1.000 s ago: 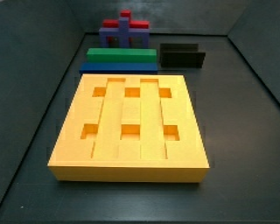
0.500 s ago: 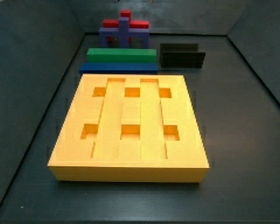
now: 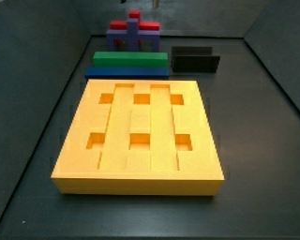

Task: Pick up the green object. Move up. Move to above the board. Insert the green object.
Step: Pick up the green object.

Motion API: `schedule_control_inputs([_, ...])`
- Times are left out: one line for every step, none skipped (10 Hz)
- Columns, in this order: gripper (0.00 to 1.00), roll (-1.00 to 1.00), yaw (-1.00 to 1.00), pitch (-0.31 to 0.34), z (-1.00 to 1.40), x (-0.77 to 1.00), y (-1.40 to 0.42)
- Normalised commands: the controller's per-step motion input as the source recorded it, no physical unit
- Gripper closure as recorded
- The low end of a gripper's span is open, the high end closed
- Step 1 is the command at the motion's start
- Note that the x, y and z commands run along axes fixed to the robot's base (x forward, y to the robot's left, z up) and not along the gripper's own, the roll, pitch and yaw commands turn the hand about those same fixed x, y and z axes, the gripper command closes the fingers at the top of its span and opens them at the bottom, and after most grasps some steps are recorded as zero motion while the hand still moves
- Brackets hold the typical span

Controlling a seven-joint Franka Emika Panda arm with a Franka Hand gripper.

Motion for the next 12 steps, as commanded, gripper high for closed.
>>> schedule_control_inputs([0.0,0.0,-0.74,-0.077,-0.13,-0.26,-0.11])
schedule_control_inputs([0.0,0.0,-0.76,-0.07,-0.1,-0.28,-0.07])
schedule_control_inputs([0.0,0.0,-0.78,-0.031,-0.11,-0.27,-0.03])
schedule_control_inputs([0.0,0.0,-0.75,0.0,-0.15,-0.11,0.0])
schedule_control_inputs([0.0,0.0,-0.81,0.0,-0.24,-0.06,0.0])
schedule_control_inputs([0.0,-0.05,-0.81,-0.063,-0.33,-0.07,-0.01])
schedule_control_inputs([0.0,-0.1,-0.92,-0.106,-0.33,-0.11,0.0])
schedule_control_inputs([0.0,-0.11,-0.92,-0.143,-0.29,-0.11,0.0])
schedule_control_inputs([0.0,-0.11,-0.91,-0.161,-0.24,-0.08,0.0])
schedule_control_inputs([0.0,-0.1,-0.93,-0.141,-0.25,-0.08,0.0])
schedule_control_inputs([0.0,-0.08,-0.95,-0.12,-0.26,-0.09,0.0])
schedule_control_inputs([0.0,-0.07,-0.97,-0.091,-0.27,-0.06,0.0])
